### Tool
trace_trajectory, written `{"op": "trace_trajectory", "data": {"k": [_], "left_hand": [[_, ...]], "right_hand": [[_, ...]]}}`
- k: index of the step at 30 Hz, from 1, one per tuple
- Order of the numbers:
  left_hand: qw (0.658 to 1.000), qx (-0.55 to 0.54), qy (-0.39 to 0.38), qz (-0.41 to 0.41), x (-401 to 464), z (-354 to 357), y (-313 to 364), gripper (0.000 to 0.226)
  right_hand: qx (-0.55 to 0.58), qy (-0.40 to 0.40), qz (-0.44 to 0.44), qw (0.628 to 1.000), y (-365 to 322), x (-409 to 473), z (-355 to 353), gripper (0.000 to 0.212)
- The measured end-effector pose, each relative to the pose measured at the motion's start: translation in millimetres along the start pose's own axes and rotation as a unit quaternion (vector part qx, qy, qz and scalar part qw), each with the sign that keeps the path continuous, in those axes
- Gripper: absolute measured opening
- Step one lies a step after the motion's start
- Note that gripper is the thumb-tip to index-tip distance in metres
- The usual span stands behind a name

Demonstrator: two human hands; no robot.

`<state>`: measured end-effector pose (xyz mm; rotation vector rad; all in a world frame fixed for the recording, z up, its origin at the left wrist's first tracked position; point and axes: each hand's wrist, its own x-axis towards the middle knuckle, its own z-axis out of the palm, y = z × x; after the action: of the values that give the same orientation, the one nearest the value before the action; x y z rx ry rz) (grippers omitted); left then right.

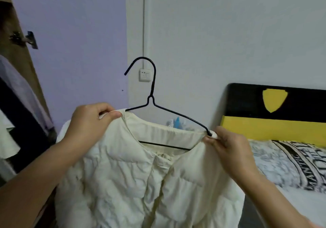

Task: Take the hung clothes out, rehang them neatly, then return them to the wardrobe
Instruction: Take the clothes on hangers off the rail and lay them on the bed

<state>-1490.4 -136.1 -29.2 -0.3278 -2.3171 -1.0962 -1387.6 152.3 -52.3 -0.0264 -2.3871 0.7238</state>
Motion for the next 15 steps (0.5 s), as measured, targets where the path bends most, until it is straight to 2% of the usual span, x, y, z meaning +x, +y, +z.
{"op": "trace_trajectory", "data": {"k": [3,6,10,15], "left_hand": [[0.999,-0.025,-0.037,0.022,-16.5,30.6,31.6,0.027],[0.994,-0.057,-0.082,0.046,-37.1,60.5,66.4,0.018],[0.984,-0.094,-0.133,0.072,-72.8,99.6,117.4,0.009],[0.965,-0.148,-0.19,0.101,-121.7,143.4,178.3,0.018]], "right_hand": [[-0.048,0.017,0.025,0.998,21.7,-29.9,-40.7,0.044],[-0.08,0.038,0.061,0.994,44.4,-65.7,-83.7,0.03],[-0.115,0.067,0.112,0.985,70.0,-120.1,-139.7,0.041],[-0.153,0.098,0.179,0.967,93.0,-185.7,-200.5,0.044]]}}
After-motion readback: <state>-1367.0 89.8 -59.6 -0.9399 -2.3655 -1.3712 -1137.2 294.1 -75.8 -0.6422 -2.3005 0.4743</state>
